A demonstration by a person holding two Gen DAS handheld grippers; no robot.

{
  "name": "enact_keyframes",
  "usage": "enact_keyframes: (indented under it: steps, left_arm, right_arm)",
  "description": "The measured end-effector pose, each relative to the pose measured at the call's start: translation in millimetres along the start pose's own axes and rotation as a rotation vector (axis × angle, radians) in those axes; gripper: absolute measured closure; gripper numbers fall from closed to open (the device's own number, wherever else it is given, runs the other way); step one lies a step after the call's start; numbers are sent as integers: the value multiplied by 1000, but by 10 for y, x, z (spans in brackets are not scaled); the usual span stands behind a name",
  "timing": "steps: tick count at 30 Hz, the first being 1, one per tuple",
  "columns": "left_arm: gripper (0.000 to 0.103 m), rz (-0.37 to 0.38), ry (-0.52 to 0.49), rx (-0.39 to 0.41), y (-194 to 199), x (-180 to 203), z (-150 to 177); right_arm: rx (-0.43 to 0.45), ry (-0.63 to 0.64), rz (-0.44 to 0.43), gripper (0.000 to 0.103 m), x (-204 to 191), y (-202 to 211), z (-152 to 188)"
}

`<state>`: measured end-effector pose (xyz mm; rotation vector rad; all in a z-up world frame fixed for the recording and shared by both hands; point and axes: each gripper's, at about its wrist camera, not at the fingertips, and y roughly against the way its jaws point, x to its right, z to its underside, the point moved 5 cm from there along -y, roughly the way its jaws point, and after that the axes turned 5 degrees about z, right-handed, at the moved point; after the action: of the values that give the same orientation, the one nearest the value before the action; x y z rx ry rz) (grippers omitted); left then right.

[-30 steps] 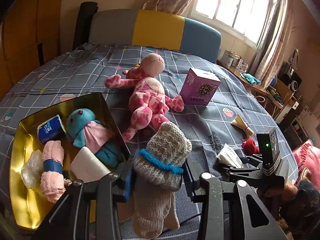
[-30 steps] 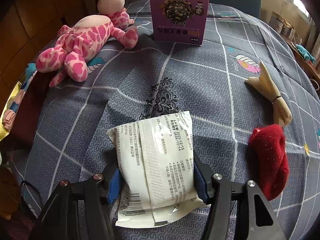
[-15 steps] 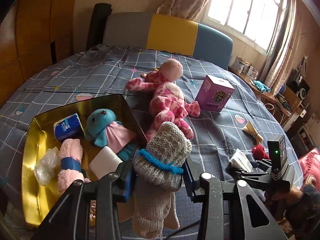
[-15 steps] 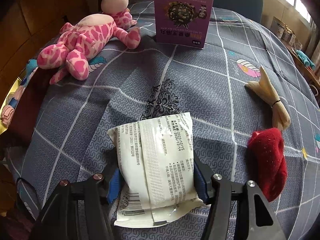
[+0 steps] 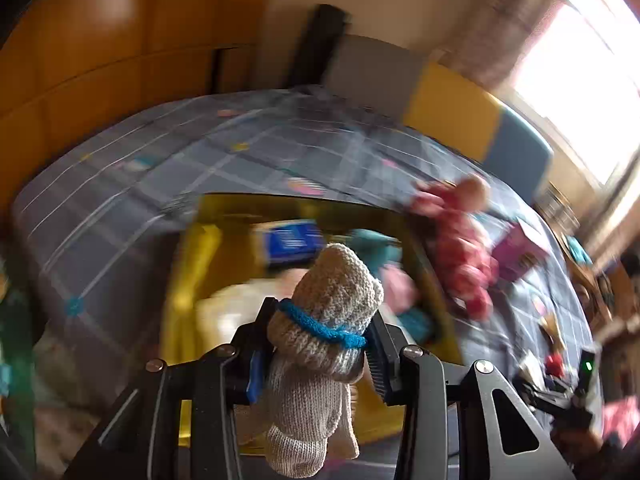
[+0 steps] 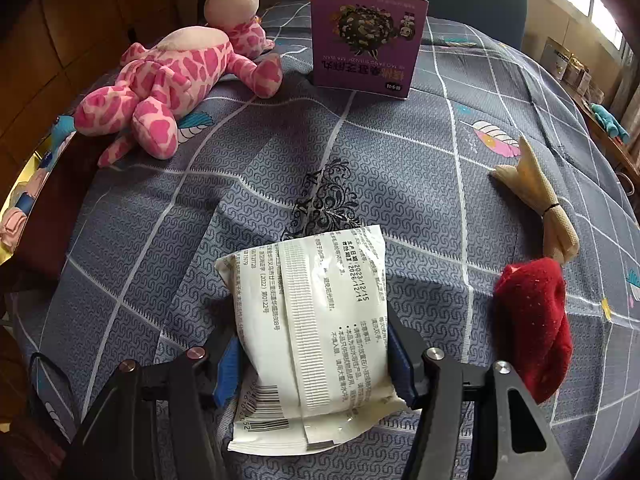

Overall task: Organize soft objects
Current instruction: 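Carry the grey glove into the gold tray and open the left gripper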

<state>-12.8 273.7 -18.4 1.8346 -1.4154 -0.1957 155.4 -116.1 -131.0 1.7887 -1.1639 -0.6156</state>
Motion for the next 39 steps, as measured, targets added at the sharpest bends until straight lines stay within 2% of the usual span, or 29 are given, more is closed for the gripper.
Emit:
enact_keyframes:
  steps: [5, 9, 13, 15, 19, 22, 23, 24, 27, 29, 32, 34, 36, 39]
  left_arm:
    - [61, -78, 128, 7, 119, -622, 24]
    - [61, -71, 184, -18, 47, -797, 84]
    - [61, -64, 171, -51, -126, -743, 100]
    - [61, -71, 126, -84, -280, -665, 147]
    - [59, -89, 99, -160, -593, -635, 249]
    - [46, -127, 74, -174, -756, -620, 273]
    - [39, -128, 77, -172, -772, -621, 268]
    - [32, -129, 80, -168, -777, -619, 261]
    - [23, -173, 77, -135, -714, -628, 252]
    - [21, -205, 57, -112, -663, -626, 241]
    - [10, -220, 50, -86, -612, -633, 230]
    - [9, -261, 34, -56, -567, -628, 211]
    - [0, -293, 19, -9, -481, -608, 197]
    - [0, -338, 3, 69, -333, -564, 161]
  right_arm:
    - [1, 1, 2, 42, 3, 0, 1]
    - [1, 1, 1, 42, 6, 0, -1]
    - [1, 1, 2, 42, 3, 0, 0]
    - [1, 0, 1, 42, 4, -1, 0]
    - [1, 0, 2, 42, -3, -1, 1]
    - [1, 0, 1, 42, 2, -2, 1]
    - [1, -1, 1, 42, 5, -3, -2]
    - [1, -1, 1, 42, 6, -3, 0]
    - [2, 0, 2, 42, 3, -3, 1]
    - [2, 0, 3, 42, 3, -4, 0]
    - [3, 0, 4, 42, 6, -5, 0]
    - [3, 1, 5, 42, 8, -5, 0]
    - [4, 1, 7, 42, 8, -5, 1]
    - [6, 2, 9, 42, 4, -4, 3]
